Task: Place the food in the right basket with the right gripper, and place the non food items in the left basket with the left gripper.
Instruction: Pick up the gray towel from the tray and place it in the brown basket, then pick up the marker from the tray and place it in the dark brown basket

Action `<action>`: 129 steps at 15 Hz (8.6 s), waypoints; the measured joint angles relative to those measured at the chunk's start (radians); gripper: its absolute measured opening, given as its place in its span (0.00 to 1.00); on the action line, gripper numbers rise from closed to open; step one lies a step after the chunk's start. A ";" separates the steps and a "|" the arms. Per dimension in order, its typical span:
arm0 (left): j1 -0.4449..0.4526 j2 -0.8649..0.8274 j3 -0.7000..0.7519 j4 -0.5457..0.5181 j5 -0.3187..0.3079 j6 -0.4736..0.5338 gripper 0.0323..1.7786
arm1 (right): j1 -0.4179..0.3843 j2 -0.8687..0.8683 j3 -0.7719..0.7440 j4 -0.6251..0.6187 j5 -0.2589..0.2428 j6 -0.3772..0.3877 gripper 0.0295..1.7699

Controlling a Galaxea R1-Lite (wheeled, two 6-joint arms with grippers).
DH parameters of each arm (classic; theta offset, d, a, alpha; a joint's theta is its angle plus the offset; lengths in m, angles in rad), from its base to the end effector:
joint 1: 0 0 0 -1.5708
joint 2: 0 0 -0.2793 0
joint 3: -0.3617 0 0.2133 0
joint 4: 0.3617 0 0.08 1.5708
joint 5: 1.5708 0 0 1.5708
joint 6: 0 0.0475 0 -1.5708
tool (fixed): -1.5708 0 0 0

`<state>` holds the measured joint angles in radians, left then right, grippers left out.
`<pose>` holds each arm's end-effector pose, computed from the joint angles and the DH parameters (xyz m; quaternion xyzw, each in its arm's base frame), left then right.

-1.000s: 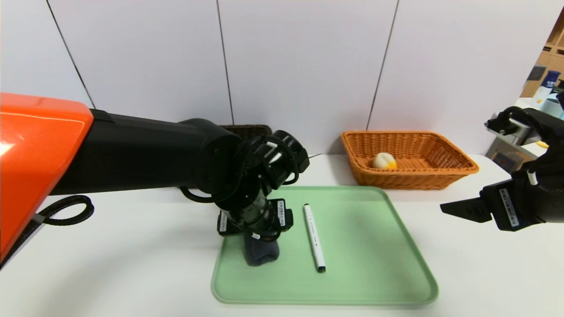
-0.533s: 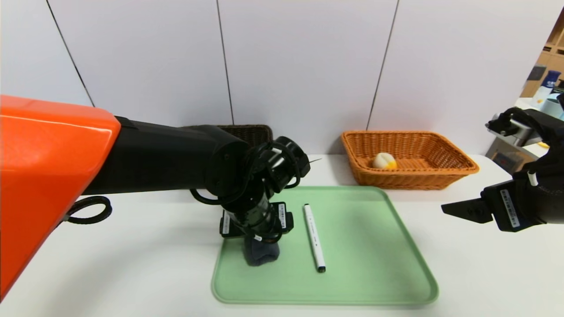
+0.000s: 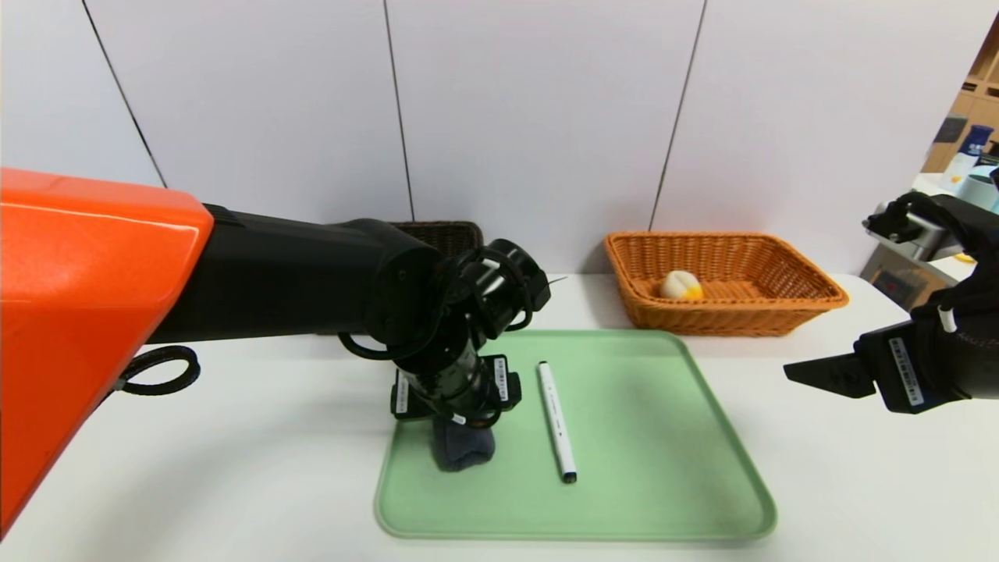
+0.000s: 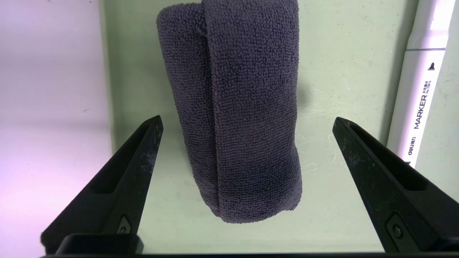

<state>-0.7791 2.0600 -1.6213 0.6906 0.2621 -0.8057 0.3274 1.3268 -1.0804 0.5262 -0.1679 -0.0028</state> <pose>0.2916 -0.2707 0.1163 -0.0753 0.5117 -0.0167 0.8557 0.2253 0.0681 0.2070 -0.0936 0.3652 0.0743 0.9232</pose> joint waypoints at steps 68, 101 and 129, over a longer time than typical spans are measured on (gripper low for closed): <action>0.562 0.038 -0.351 -0.101 -0.041 0.424 0.77 | -0.014 -0.059 0.110 -0.013 0.009 -0.001 0.96; -0.136 0.095 -0.354 0.179 0.153 0.089 0.95 | -0.119 0.015 0.152 -0.136 -0.016 0.029 0.96; -0.186 0.217 -0.357 0.110 0.209 0.109 0.95 | -0.154 -0.026 0.212 -0.137 0.026 0.056 0.96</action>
<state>-0.9649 2.2770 -1.9787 0.8009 0.4715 -0.6964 0.1732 1.3013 -0.8683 0.3891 -0.1423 0.0532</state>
